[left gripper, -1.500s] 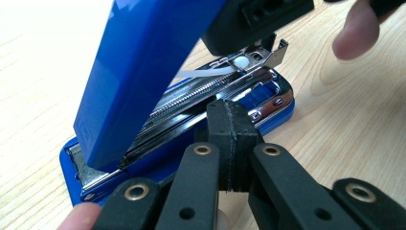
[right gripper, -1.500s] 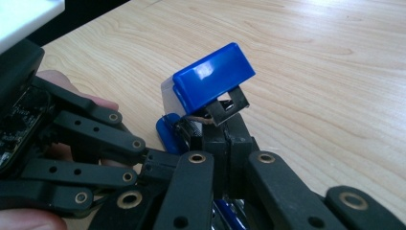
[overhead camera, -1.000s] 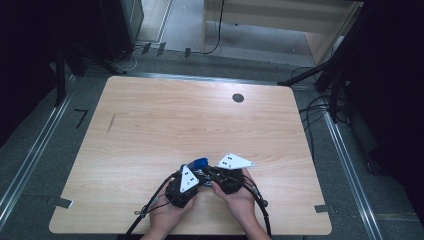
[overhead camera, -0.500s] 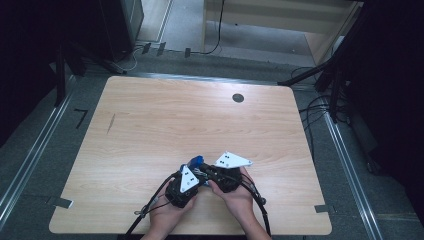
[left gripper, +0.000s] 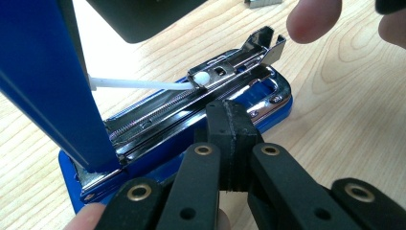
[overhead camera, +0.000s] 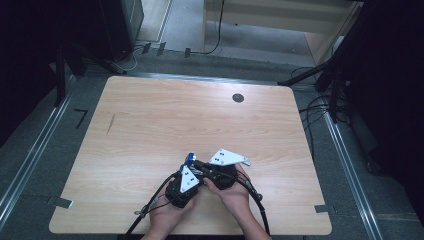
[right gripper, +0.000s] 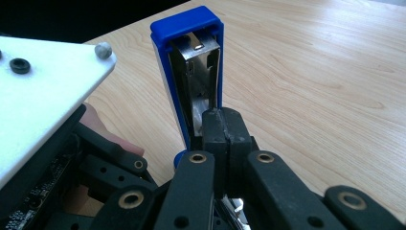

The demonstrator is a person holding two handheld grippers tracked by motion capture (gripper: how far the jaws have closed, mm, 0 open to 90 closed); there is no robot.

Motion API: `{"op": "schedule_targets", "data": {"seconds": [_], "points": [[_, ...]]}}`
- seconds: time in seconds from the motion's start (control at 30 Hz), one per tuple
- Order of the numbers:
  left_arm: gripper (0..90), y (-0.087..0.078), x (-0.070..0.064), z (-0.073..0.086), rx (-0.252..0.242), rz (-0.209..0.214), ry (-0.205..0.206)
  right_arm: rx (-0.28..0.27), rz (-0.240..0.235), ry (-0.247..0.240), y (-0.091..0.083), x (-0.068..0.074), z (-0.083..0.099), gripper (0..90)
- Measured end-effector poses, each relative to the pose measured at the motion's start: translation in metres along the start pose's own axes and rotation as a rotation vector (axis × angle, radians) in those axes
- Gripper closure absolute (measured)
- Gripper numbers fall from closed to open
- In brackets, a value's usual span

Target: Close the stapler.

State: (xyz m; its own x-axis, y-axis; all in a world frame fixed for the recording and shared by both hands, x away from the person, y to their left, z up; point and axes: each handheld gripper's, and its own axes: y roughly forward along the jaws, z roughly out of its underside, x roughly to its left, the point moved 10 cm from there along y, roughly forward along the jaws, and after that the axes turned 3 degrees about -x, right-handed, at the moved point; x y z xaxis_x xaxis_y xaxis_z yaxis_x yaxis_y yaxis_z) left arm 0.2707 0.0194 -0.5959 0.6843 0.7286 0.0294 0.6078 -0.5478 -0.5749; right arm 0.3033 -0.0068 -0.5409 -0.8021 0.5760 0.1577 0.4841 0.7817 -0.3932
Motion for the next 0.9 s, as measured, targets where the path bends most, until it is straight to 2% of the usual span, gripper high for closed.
{"op": "schedule_targets", "data": {"seconds": [0.9], "points": [[90.0, 0.0006, 0.0009, -0.0003, 0.001, 0.005, -0.003, 0.024, -0.021, -0.024, 0.0085, 0.001, 0.0039, 90.0]]}}
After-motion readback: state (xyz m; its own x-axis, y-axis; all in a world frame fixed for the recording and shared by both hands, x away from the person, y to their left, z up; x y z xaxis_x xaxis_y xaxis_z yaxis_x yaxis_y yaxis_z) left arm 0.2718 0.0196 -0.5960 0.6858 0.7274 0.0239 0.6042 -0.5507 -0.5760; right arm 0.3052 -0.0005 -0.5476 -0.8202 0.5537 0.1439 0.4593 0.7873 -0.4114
